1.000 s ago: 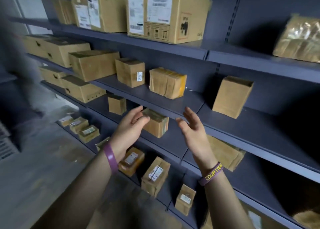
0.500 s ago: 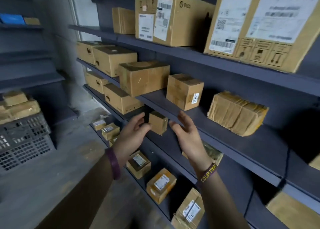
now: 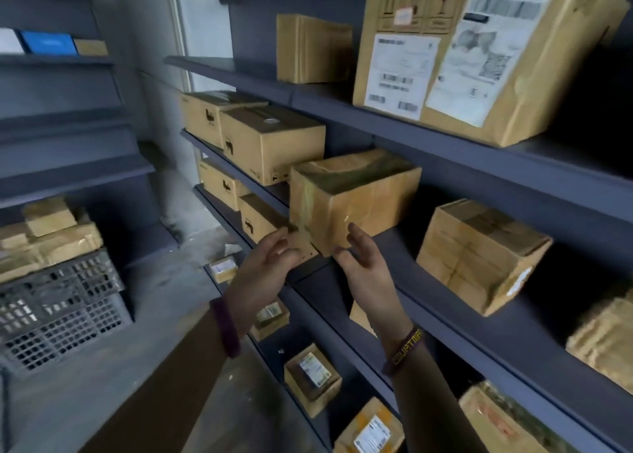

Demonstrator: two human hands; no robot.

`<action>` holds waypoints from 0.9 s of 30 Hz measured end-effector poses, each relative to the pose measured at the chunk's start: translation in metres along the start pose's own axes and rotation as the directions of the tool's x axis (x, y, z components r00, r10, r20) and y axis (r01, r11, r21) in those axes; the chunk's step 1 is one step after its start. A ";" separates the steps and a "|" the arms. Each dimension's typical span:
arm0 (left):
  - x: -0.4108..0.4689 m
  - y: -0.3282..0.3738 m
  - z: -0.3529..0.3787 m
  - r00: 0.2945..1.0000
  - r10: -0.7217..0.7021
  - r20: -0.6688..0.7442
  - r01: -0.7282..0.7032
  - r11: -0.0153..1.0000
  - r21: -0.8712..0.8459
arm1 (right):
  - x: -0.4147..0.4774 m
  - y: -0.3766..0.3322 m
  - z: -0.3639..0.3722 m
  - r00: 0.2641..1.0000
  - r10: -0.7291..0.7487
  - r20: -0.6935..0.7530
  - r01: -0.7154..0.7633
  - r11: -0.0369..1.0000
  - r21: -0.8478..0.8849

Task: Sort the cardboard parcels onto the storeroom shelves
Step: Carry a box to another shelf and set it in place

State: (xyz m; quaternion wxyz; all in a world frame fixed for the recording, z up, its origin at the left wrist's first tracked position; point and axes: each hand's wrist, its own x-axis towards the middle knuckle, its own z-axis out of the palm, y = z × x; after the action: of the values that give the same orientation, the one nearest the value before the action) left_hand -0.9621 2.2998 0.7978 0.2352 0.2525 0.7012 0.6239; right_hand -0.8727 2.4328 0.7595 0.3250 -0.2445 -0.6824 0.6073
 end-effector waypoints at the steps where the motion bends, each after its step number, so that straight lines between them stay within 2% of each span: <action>1: 0.014 -0.001 -0.010 1.000 0.000 -0.008 0.000 1.000 0.000 | 0.014 0.001 0.013 1.000 -0.002 0.005 0.002 1.000 -0.002; 7: 0.104 -0.015 -0.085 1.000 0.009 -0.001 -0.009 1.000 -0.017 | 0.085 0.008 0.099 0.999 0.012 0.048 -0.012 1.000 -0.010; 18: 0.282 -0.032 -0.255 0.996 0.045 0.072 -0.043 0.999 -0.030 | 0.211 0.004 0.288 1.000 -0.003 -0.020 0.002 0.999 -0.047; 27: 0.419 -0.046 -0.344 0.994 0.028 0.105 -0.025 0.999 -0.030 | 0.320 0.006 0.386 0.999 0.021 -0.027 -0.023 0.999 -0.047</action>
State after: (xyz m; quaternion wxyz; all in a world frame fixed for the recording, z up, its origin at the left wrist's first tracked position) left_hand -1.5057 2.3070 0.7841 0.2670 0.2910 0.6755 0.6227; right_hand -1.3734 2.4079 0.7812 0.3214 -0.2677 -0.6895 0.5913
